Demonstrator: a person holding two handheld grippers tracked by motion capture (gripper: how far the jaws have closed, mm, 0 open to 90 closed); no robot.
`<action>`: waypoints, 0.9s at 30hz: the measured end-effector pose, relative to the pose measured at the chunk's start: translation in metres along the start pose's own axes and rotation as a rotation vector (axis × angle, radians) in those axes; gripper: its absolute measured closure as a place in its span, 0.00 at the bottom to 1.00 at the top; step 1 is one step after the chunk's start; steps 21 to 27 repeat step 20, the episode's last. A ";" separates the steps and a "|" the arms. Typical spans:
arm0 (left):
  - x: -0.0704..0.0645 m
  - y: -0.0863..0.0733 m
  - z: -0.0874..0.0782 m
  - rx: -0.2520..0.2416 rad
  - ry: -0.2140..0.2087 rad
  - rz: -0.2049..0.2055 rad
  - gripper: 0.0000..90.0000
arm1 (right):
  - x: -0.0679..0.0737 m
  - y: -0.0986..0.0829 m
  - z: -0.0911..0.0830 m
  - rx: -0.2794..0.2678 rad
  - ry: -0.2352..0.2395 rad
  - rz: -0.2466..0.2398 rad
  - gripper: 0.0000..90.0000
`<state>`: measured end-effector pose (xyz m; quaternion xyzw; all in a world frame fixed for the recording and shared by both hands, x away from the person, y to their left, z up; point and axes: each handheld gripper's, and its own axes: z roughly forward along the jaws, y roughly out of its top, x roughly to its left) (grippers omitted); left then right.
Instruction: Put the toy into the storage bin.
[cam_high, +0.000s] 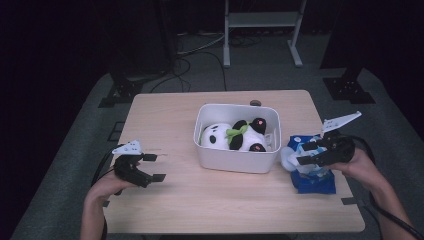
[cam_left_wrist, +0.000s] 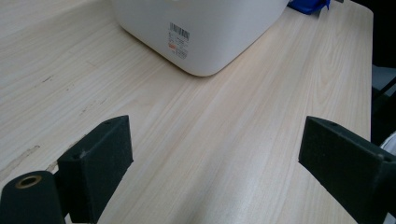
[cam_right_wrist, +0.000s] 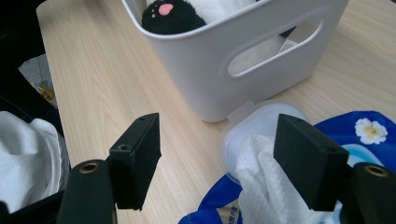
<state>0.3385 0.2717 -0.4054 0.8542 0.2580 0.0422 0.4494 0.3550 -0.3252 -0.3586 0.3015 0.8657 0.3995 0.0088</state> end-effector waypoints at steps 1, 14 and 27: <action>0.000 0.000 0.000 0.002 0.000 0.001 0.09 | 0.001 -0.002 0.000 0.000 0.000 0.004 0.34; 0.000 0.000 0.002 0.010 -0.005 0.002 0.09 | 0.002 -0.026 0.003 -0.006 -0.001 0.038 0.34; 0.000 0.000 0.001 0.011 -0.002 0.007 0.09 | 0.004 -0.034 0.006 0.000 0.007 0.042 0.34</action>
